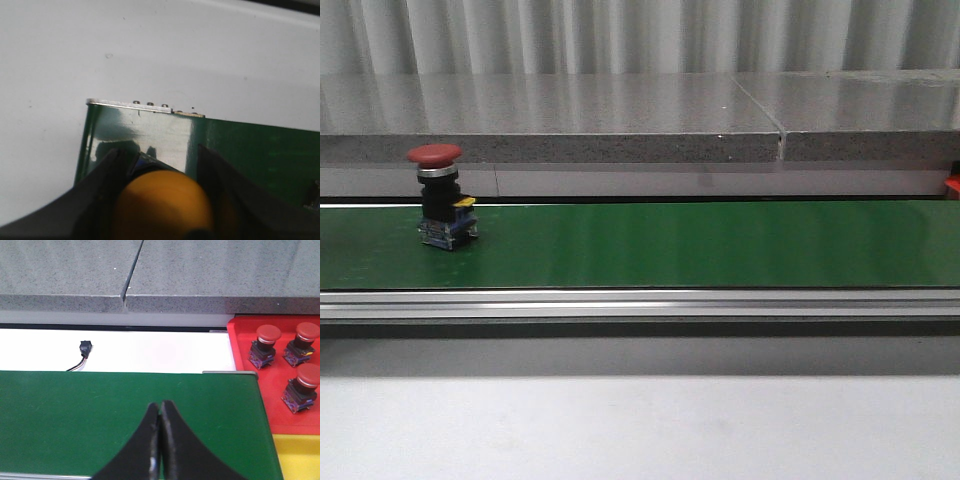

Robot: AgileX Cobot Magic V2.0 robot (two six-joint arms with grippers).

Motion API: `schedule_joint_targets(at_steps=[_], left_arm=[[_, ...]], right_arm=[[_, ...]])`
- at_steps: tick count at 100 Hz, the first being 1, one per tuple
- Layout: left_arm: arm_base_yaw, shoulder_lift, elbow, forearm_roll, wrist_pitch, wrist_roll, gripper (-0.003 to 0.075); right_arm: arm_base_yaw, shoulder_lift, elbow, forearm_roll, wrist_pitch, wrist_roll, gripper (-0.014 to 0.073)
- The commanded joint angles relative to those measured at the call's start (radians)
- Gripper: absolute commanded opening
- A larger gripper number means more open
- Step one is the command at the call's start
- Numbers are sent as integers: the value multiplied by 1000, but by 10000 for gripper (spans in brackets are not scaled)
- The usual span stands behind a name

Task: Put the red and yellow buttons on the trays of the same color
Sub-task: 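Grasp the last yellow-capped button with the left gripper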

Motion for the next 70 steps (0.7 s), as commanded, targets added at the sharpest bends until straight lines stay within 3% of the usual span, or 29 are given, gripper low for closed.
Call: schedule_joint_targets(at_steps=[1, 35, 61, 70], left_arm=[[-24, -44, 16, -14, -89, 4, -21], [-30, -44, 161, -14, -227, 4, -21], [-30, -27, 179, -14, -245, 4, -18], [-30, -16, 180, -14, -237, 7, 31]], right_arm=[[0, -3, -32, 12, -57, -4, -67], [0, -3, -32, 12, -54, -4, -67], [0, -3, -32, 12, -54, -4, -67], [0, -3, -32, 12, -54, -4, -67]])
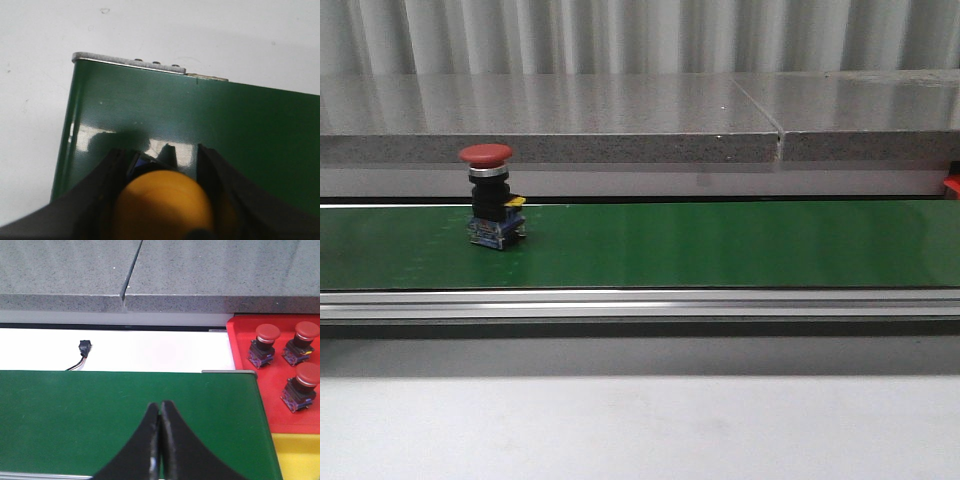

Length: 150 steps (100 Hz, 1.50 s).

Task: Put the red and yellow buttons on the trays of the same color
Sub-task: 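Grasp the last yellow-capped button with the left gripper, then place the yellow button on the belt and release with the left gripper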

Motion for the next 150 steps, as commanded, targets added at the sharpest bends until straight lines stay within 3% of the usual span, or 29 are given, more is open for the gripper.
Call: schedule_joint_targets(at_steps=[1, 13, 30, 37, 96, 130, 150], left_arm=[[-6, -24, -22, -16, -40, 5, 38], [-6, -8, -22, -16, -18, 5, 225], [-10, -2, -24, -22, -12, 5, 614], [-18, -6, -26, -23, -19, 5, 686], [-139, -353, -1, -10, -63, 22, 690], [-144, -766, 260, -10, -215, 29, 690], [-144, -1019, 422, -10, -236, 29, 689]], right_arm=[[0, -3, -32, 12, -56, -4, -67], [0, -3, -32, 12, -56, -4, -67], [0, -3, -32, 12, -56, -4, -67], [0, -3, -32, 12, -56, -4, -67], [0, -3, -32, 12, -55, -4, -67], [0, -3, -32, 12, -54, -4, -67], [0, -3, -32, 12, -54, -4, -67]])
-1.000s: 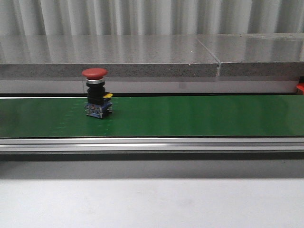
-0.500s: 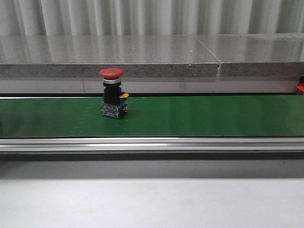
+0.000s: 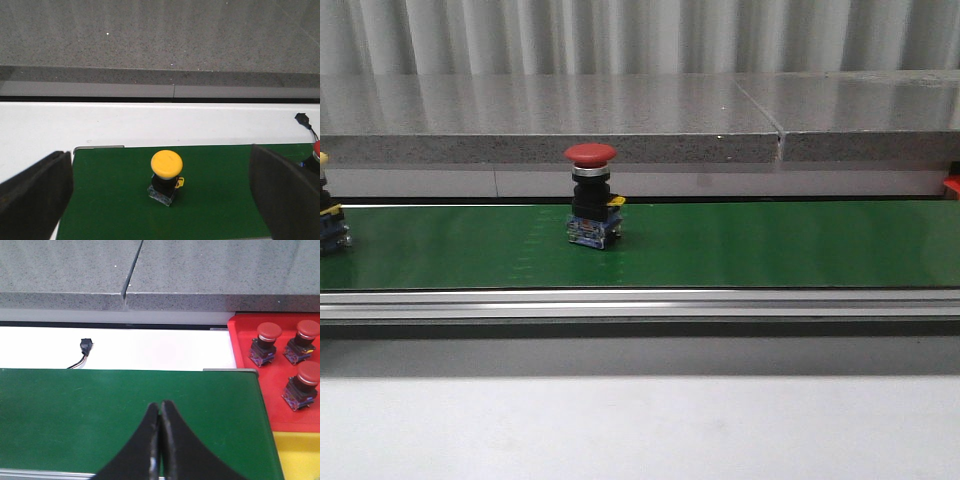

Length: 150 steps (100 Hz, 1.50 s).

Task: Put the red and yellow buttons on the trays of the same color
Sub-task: 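Place the yellow button on the belt and release with the left gripper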

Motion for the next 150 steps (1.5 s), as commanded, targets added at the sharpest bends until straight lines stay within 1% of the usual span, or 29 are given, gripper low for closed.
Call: schedule_joint_targets(at_steps=[1, 7, 12, 17, 24, 28, 29, 31, 36, 38, 39, 40, 43, 45, 46, 48, 97, 109, 114, 118, 123, 126, 128, 133, 135, 140, 145, 150], left_arm=[[-9, -89, 35, -11, -87, 2, 689], [-9, -147, 71, -11, -87, 2, 687], [-9, -184, 104, -11, -87, 2, 664], [-9, -214, 128, -11, -87, 2, 621], [-9, -245, 156, -11, -85, 2, 523], [-9, -256, 167, -12, -85, 2, 442], [-9, -257, 169, -12, -85, 2, 412], [-9, -259, 174, -12, -85, 2, 379], [-9, -263, 179, -12, -85, 2, 244], [-9, -263, 179, -12, -85, 2, 209], [-9, -263, 179, -12, -85, 2, 158], [-9, -263, 179, -12, -85, 2, 158], [-9, -263, 179, -12, -85, 2, 76], [-9, -263, 179, -12, -85, 2, 44], [-9, -263, 179, -12, -85, 2, 13], [-9, -263, 179, -12, -85, 2, -23], [-9, -263, 179, -12, -85, 2, -21], [-9, -263, 179, -12, -85, 2, -21], [-9, -263, 179, -12, -85, 2, -21], [-9, -263, 179, -12, -85, 2, -21], [-9, -263, 179, -12, -85, 2, -21], [-9, -263, 179, -12, -85, 2, -21], [-9, -263, 179, -12, -85, 2, -21], [-9, -263, 179, -12, -85, 2, -21], [-9, -263, 179, -12, -85, 2, -21], [-9, -263, 179, -12, -85, 2, -21], [-9, -263, 179, -12, -85, 2, -21], [-9, -263, 179, -12, -85, 2, -21]], right_arm=[[0, -3, -32, 12, -61, -4, -67], [0, -3, -32, 12, -61, -4, -67], [0, -3, -32, 12, -61, -4, -67], [0, -3, -32, 12, -61, -4, -67], [0, -3, -32, 12, -61, -4, -67], [0, -3, -32, 12, -61, -4, -67], [0, -3, -32, 12, -61, -4, -67], [0, -3, -32, 12, -60, -4, -67], [0, -3, -32, 12, -60, -4, -67], [0, -3, -32, 12, -60, -4, -67], [0, -3, -32, 12, -60, -4, -67], [0, -3, -32, 12, -60, -4, -67], [0, -3, -32, 12, -60, -4, -67], [0, -3, -32, 12, -60, -4, -67], [0, -3, -32, 12, -60, -4, -67], [0, -3, -32, 12, -60, -4, -67], [0, -2, -32, 12, -72, -4, -67], [0, -2, -32, 12, -50, -4, -62], [0, 0, -32, 12, -30, -4, -43], [0, 2, -32, 12, -12, -4, -1], [0, 4, -32, 12, 9, -4, 78], [0, 5, -32, 12, 22, -4, 152], [0, 5, -32, 12, 25, -4, 183], [0, 5, -32, 12, 27, -4, 315], [0, 5, -32, 12, 26, -4, 349], [0, 5, -32, 12, 21, -4, 473], [0, 5, -32, 12, 18, -4, 556], [0, 5, -32, 15, 21, -4, 609]])
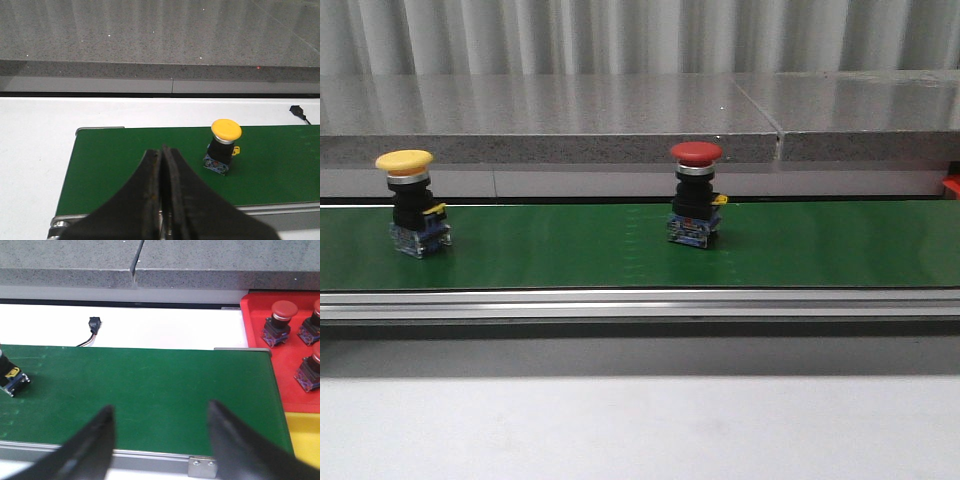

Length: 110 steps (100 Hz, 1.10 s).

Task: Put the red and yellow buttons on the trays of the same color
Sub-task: 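Place the yellow button on the belt and release with the left gripper, then lower the right gripper onto the red button on the belt and grasp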

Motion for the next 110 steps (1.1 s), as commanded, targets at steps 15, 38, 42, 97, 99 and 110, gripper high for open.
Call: schedule_joint_targets(at_steps=[15, 38, 42, 97, 99, 110], left_arm=[[-9, 6, -28, -12, -79, 2, -21], [-9, 6, -28, -12, -79, 2, -21], [-9, 6, -28, -12, -79, 2, -21], [-9, 9, -28, -12, -79, 2, -21], [-9, 9, -28, -12, -79, 2, -21], [-9, 9, -28, -12, -79, 2, -21]], right_arm=[[0, 13, -35, 18, -42, -9, 628], [11, 166, -195, 19, 166, -101, 628], [26, 200, -236, 19, 207, -101, 628], [237, 695, -496, -5, 254, -101, 628], [243, 707, -497, -8, 247, -101, 628], [270, 763, -519, -10, 221, -101, 628]])
